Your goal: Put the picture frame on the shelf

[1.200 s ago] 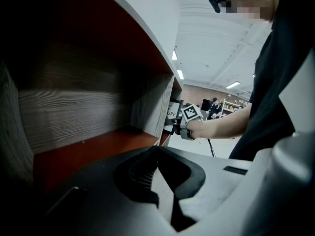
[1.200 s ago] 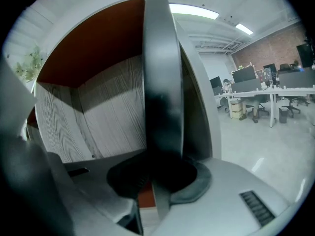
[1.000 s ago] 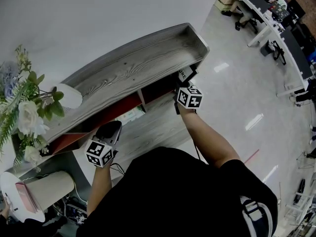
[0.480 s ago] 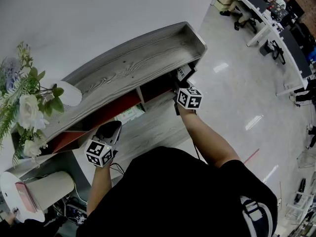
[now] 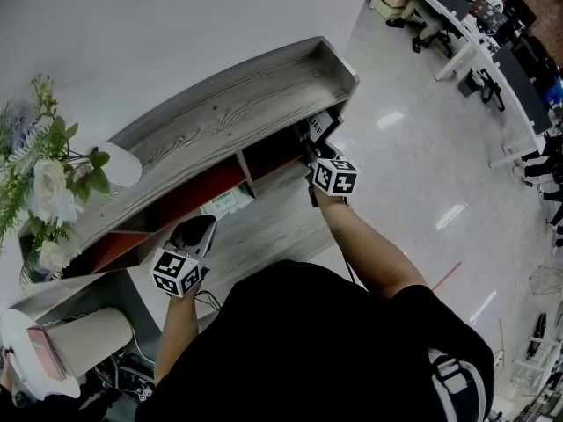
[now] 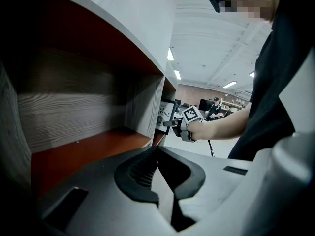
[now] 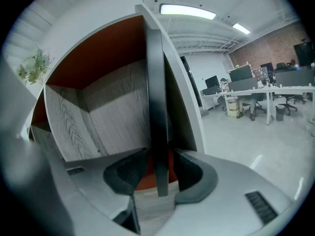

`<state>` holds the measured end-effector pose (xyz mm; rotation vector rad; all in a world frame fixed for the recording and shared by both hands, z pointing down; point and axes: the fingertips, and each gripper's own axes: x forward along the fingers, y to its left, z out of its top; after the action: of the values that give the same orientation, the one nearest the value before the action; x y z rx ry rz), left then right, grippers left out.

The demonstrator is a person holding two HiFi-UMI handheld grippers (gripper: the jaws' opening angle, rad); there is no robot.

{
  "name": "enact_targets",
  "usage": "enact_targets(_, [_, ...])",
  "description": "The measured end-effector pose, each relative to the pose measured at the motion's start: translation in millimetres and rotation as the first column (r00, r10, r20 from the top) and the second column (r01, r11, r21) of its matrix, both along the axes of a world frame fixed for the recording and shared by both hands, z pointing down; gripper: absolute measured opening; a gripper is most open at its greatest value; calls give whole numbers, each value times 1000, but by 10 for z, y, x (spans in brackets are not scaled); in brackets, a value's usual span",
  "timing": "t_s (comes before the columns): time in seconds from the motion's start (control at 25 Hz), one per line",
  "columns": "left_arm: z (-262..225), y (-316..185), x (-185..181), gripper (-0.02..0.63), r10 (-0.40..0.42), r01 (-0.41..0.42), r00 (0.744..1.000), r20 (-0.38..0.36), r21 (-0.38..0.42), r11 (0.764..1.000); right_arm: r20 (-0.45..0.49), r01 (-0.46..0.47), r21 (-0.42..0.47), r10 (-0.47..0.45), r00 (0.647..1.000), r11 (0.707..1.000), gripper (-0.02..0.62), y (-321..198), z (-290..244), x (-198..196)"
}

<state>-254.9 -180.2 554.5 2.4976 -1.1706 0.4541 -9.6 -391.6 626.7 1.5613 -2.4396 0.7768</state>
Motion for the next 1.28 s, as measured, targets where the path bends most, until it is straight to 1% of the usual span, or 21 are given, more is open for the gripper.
enact_targets(0.48, [-16,138,68,20,-3,3,1000,10,3,1000,-9,1,-7,-1,1000,1000,170,173,-4,126])
enact_targets(1.04, [-67,277,317,20,13,-13,1000,17,11,1000,-14,27,-12,-27,1000,1000,170,456,8,344])
enact_targets(1.28, [-106,343,387,21,10,-11,1000,20,23,1000,-45,44,8,-43,998,999,162,562,-72,392])
